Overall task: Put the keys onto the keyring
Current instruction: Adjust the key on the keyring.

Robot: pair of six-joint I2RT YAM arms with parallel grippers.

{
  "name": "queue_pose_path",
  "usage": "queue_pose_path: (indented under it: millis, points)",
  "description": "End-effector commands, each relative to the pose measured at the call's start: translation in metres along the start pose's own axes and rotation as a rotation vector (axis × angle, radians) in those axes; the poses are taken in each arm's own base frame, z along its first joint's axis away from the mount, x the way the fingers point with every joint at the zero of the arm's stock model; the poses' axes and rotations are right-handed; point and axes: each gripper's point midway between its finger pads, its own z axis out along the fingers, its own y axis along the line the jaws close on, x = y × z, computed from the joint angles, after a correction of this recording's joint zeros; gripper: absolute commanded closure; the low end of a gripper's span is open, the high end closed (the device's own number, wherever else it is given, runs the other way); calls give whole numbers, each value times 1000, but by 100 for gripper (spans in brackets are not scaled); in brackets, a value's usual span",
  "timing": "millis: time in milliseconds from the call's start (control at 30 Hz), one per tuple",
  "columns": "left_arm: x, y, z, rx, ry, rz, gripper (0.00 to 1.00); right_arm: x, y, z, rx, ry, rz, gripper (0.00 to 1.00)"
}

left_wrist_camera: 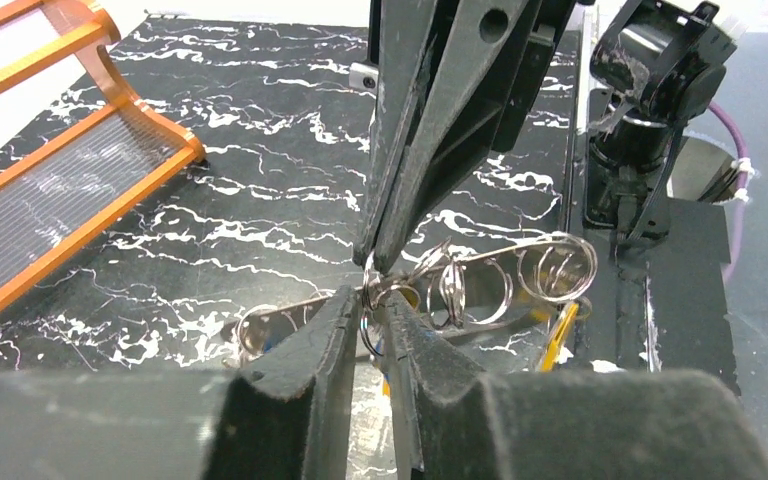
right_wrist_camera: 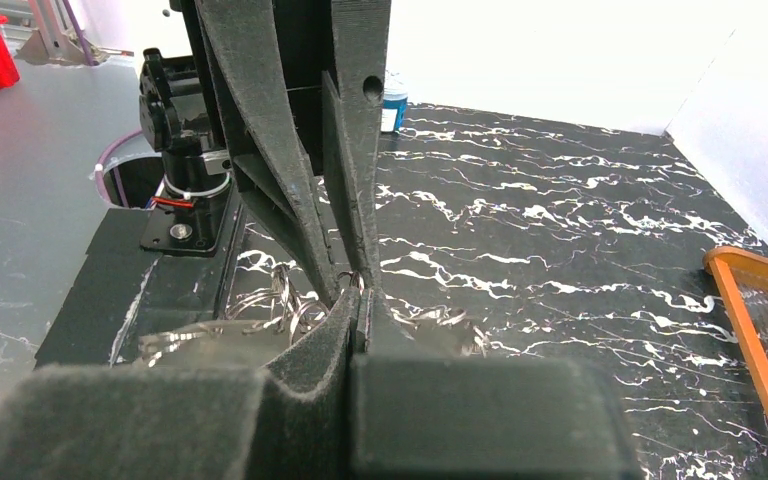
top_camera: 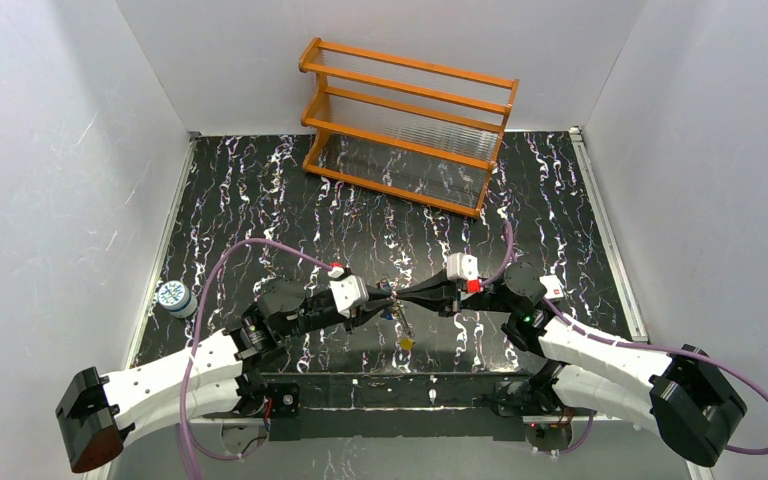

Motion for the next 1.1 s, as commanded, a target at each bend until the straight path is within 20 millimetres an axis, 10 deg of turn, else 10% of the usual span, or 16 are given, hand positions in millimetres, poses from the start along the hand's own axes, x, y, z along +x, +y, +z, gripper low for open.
queue_pose_path:
  millis: [0, 400, 600, 767, 1067]
  points:
    - [3, 2, -4, -19, 1, 6, 87, -33, -4, 3, 4, -88, -86, 99]
    - [-9, 13, -7, -83, 10, -20, 100, -29, -7, 1, 28, -72, -80, 96]
    - [-12, 24, -13, -132, 104, -14, 100, -41, -20, -3, 107, -65, -107, 55]
    - [-4, 25, -16, -105, 241, 26, 100, -50, -28, 1, 123, -39, -108, 40]
    - [-3, 29, -21, -50, 413, 108, 100, -42, -30, 16, 60, 13, -50, 58]
